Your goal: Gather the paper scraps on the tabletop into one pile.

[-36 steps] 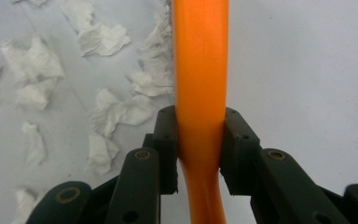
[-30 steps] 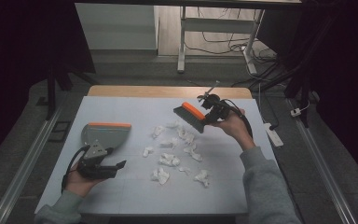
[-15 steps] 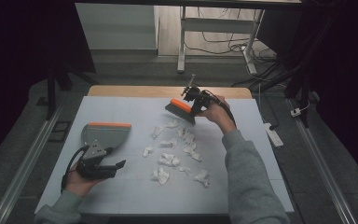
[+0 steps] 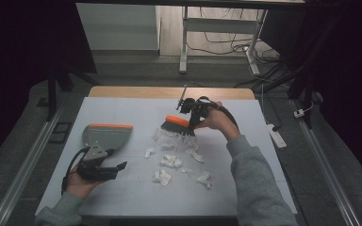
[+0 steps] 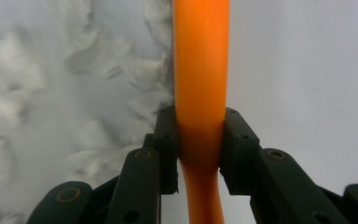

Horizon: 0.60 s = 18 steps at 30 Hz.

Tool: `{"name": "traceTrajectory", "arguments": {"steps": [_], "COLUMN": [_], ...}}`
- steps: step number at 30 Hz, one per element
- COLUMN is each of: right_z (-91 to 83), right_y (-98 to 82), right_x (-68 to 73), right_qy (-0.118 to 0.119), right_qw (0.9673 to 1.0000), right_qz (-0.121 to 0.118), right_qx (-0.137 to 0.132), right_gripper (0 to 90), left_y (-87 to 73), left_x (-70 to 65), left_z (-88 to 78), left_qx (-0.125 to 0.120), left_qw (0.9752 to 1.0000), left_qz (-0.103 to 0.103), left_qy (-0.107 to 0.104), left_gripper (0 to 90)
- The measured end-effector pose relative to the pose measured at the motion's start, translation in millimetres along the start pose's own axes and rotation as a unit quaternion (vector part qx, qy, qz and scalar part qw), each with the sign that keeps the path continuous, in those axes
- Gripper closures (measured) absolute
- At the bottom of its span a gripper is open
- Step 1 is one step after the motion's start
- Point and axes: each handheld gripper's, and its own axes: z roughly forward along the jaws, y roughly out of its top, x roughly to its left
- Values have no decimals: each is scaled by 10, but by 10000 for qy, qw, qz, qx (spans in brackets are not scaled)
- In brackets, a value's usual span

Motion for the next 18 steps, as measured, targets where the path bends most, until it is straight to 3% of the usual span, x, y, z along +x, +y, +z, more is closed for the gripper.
{"name": "traceTrajectory", "arguments": {"steps": [4, 9, 12, 17, 18], "right_z": [-82, -219, -273, -342, -357], "right_y": [-81, -177, -203, -185, -168], "right_x": [102, 92, 77, 58, 61], "right_qy": [43, 27, -33, -196, -221], "right_qw": [9995, 9969, 9957, 9906, 9897], "right_qz": [19, 178, 281, 584, 556], "right_qx": [-302, -763, -883, -1225, -1299], "right_gripper": [705, 704, 704, 704, 704], "left_y": [2, 7, 4, -2, -2], "left_x": [-14, -25, -18, -7, -6], "left_z": [5, 15, 21, 19, 20], "left_qx": [28, 47, 54, 44, 46], "left_qw": [10000, 10000, 10000, 10000, 10000], "left_qz": [31, 42, 24, 13, 14], "left_qy": [3, 11, 4, -6, -6], "left_gripper": [297, 297, 297, 297, 297]}}
